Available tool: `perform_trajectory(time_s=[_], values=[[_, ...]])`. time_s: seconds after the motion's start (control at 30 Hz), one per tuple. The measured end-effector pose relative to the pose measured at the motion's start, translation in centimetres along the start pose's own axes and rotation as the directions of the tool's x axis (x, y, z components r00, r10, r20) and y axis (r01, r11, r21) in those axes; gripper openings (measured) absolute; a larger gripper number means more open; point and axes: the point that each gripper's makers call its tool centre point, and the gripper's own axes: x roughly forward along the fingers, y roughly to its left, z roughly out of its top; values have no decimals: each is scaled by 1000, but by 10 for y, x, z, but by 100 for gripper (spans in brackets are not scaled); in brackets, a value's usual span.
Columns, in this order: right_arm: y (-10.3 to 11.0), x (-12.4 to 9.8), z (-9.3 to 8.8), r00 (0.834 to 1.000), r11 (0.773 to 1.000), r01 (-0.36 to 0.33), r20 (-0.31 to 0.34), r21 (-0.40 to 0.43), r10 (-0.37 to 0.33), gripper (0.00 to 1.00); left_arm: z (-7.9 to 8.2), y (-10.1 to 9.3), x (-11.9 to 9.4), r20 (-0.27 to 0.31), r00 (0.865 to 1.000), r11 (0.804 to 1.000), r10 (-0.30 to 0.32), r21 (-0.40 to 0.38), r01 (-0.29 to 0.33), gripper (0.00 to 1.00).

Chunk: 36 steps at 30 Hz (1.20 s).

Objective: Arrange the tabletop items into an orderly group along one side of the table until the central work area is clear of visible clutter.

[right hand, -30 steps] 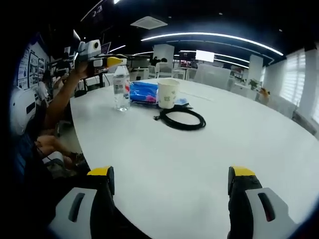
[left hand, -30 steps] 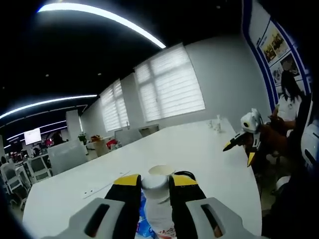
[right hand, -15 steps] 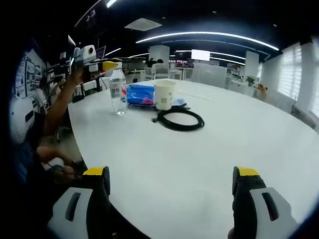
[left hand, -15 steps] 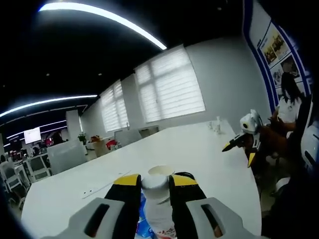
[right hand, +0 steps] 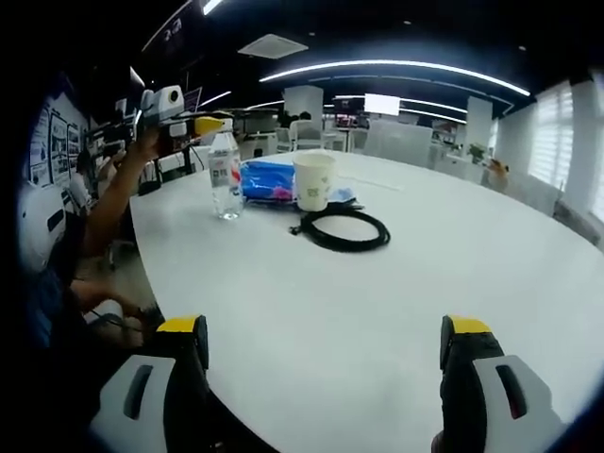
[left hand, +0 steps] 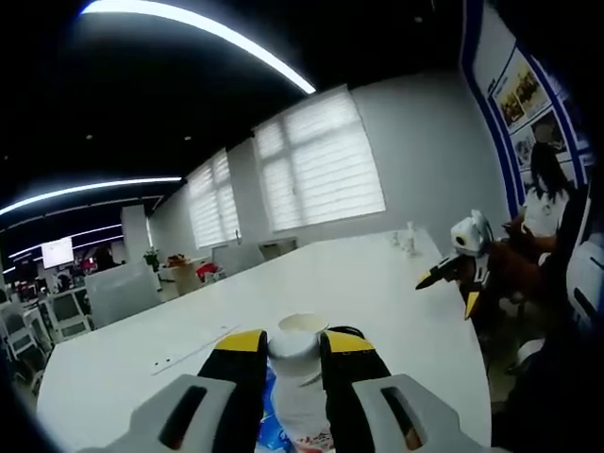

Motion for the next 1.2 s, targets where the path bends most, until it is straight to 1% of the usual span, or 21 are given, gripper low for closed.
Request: perform_trajectory(time_s=[0.17, 0.33, 0.4, 0.5, 0.6, 0.67, 0.77, 0.83, 0.9, 0.97, 1.1, 1.2], values=[[0, 2, 1, 1000, 1000, -5, -4, -8, 5, 100, 0, 2, 0, 4, 1000, 1000, -3, -8, 3, 20], [0, 3, 0, 1000, 1000, -3, -9, -11, 3, 100, 0, -2, 0, 15, 999, 999, -42, -15, 42, 20], [0, 3, 1, 1000, 1000, -2, -8, -12, 2, 100, 1, 0, -1, 20, 999, 999, -41, -24, 42, 20], [0, 3, 0, 1000, 1000, -2, -9, -13, 2, 100, 4, 1, -2, 44, 997, 997, -59, -38, 61, 20], [1, 3, 0, 1000, 1000, 1, -10, -13, -1, 100, 12, -1, -8, 90, 991, 994, -100, -39, 104, 19], [1, 2, 0, 1000, 1000, 2, -10, -12, -2, 100, 14, -1, -12, 99, 986, 991, -134, -12, 135, 21], [2, 2, 0, 1000, 1000, 2, -9, -13, -2, 100, 9, 0, -17, 80, 986, 989, -147, 3, 148, 21], [2, 2, 1, 1000, 1000, 1, -9, -14, -2, 100, 6, 0, -19, 78, 985, 988, -154, 6, 155, 22], [2, 3, 2, 1000, 1000, 2, -9, -17, -2, 100, 4, -3, -22, 80, 981, 985, -174, 12, 174, 23], [3, 3, 3, 1000, 1000, 1, -8, -18, -1, 100, 2, -3, -23, 79, 981, 984, -179, 16, 178, 26], [5, 3, 4, 1000, 1000, 0, -6, -23, -1, 100, -3, -6, -25, 68, 978, 980, -200, 21, 199, 26], [6, 2, 4, 1000, 1000, 1, -7, -24, -1, 100, -7, -6, -26, 67, 976, 978, -209, 20, 208, 29]])
